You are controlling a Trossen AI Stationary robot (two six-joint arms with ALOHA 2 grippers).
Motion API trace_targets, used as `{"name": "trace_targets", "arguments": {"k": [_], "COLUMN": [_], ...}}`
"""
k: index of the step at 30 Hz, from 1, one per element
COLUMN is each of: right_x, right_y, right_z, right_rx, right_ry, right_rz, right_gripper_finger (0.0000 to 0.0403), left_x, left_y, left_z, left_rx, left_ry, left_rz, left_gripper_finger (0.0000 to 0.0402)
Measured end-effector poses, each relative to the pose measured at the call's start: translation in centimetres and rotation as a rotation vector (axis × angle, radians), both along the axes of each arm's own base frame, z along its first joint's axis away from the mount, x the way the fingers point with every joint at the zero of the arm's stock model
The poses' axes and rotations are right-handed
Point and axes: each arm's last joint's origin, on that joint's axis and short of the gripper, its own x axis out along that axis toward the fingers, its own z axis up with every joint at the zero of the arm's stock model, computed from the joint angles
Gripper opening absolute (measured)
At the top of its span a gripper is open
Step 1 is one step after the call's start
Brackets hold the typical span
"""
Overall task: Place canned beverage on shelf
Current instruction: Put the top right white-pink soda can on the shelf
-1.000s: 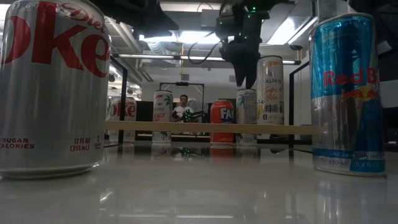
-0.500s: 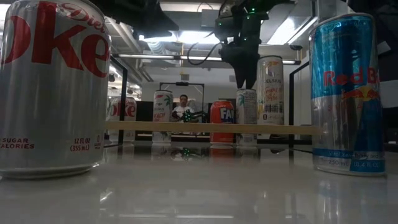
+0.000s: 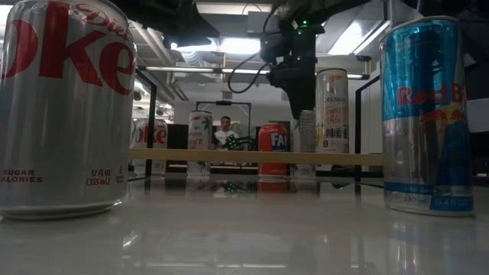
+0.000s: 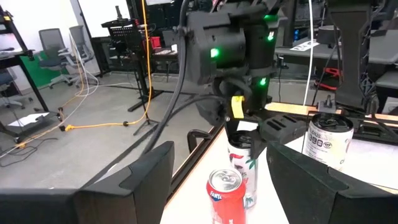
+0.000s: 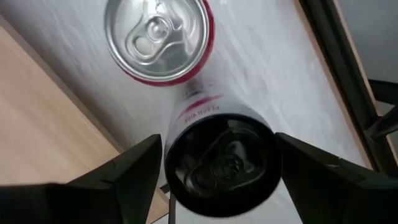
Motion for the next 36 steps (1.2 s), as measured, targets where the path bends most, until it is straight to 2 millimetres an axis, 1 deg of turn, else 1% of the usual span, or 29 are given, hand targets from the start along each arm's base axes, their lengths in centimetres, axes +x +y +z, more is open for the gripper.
{"name": "trace_targets", "arguments": {"k": [5, 12, 19, 24, 29, 36], "right_x": [0.15, 0.05, 0.01, 0.0, -0.07, -0.27], "right_y": [-0.07, -0.01, 0.01, 0.02, 0.05, 0.17], "right_z": [-0.71, -0.71, -0.63, -0.63, -0.63, -0.63], "right_rx": [0.02, 0.026, 0.026, 0.027, 0.03, 0.042], "right_ry": [0.029, 0.037, 0.038, 0.039, 0.045, 0.066], "right_rz": [0.0, 0.0, -0.001, -0.001, -0.002, 0.001], "right_gripper_finger": [0.0303, 0.0299, 0.0243, 0.0243, 0.0261, 0.0245], "left_x": [0.0, 0.0, 0.0, 0.0, 0.0, 0.0], "left_y": [-0.01, 0.0, -0.01, -0.02, -0.02, -0.02], "left_z": [-0.02, -0.03, -0.05, -0.05, -0.05, -0.05], "left_rx": [-0.001, -0.001, -0.001, -0.002, -0.001, -0.001], "left_ry": [0.002, 0.003, 0.005, 0.005, 0.006, 0.006], "left_rz": [0.0, 0.0, 0.0, -0.001, -0.001, 0.0], "left_gripper_finger": [0.025, 0.025, 0.025, 0.025, 0.025, 0.025]}}
